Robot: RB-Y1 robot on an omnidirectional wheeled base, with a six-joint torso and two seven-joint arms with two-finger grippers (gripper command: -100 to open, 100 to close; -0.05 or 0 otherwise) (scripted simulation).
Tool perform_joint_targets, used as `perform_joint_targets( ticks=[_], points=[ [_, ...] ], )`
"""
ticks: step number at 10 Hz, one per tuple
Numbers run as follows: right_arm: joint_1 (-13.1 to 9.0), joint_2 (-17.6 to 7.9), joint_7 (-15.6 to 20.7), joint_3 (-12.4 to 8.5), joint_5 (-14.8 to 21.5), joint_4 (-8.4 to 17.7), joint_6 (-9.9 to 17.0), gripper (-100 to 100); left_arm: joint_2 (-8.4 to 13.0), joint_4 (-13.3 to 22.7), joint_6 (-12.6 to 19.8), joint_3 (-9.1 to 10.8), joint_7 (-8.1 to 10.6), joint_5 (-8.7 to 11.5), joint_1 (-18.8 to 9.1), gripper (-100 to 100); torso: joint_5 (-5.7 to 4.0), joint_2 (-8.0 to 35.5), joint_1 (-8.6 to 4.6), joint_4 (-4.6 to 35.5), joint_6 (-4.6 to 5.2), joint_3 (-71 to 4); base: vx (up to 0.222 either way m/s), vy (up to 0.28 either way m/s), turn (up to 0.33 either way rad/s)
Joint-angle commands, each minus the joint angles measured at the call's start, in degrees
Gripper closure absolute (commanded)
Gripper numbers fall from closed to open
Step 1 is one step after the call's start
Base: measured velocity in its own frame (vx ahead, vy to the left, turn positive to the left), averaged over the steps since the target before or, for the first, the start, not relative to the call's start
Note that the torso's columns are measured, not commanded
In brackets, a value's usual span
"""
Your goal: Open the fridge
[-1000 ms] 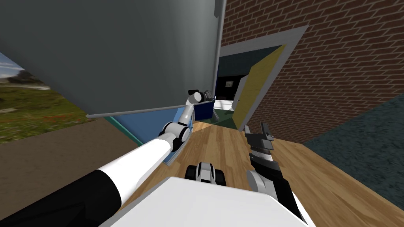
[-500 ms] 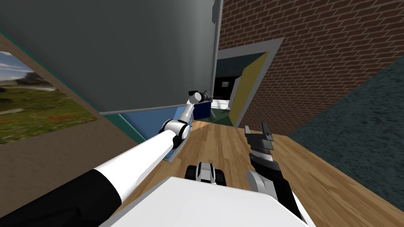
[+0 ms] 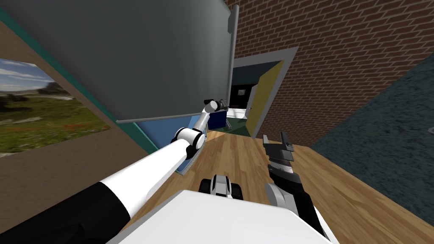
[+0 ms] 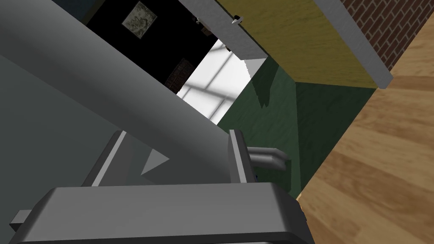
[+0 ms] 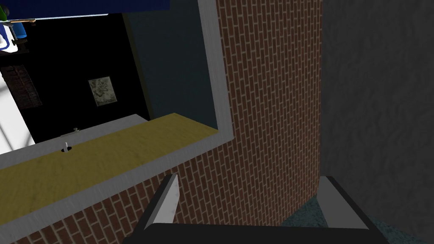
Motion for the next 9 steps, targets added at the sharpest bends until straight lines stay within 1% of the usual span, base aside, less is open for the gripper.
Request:
perform_joint_targets(
  ticks=[1,5,6,7,9],
  points=[
    [-0.01,0.0,0.0,0.01,0.0,0.0,0.0,0,-1.95,-1.87,1.8,-1.03,0.22,0.42,0.78,100,0.02,0.02,-0.05,-0.01,-0.19,0.06,-0.191,0.105,-0.101],
    [-0.01,0.0,0.0,0.0,0.0,0.0,0.0,0,-5.47,-3.64,3.67,-2.63,-0.9,2.99,1.03,100,0.13,-0.3,0.21,-0.1,-0.45,-0.11,-0.212,0.12,-0.084],
    [0.0,0.0,0.0,0.0,0.0,0.0,0.0,0,-4.04,-5.2,5.35,-2.12,1.45,2.43,-0.59,-100,0.1,-0.36,0.14,-0.1,-0.44,-0.15,-0.085,0.006,0.054],
    [0.02,0.01,0.0,0.01,0.0,0.0,0.0,0,-3.72,-5.22,5.96,-2.04,1.82,2.59,-1.19,-100,0.04,-0.65,-0.16,0.0,-0.39,-0.35,0.033,-0.064,0.119],
    [0.04,0.02,0.0,0.01,0.0,-0.01,-0.01,0,-2.4,-5.3,8.39,-1.73,3.29,3.23,-3.6,-100,-0.04,-0.65,-0.36,0.06,-0.21,-0.4,0.071,-0.094,0.094]
  ],
)
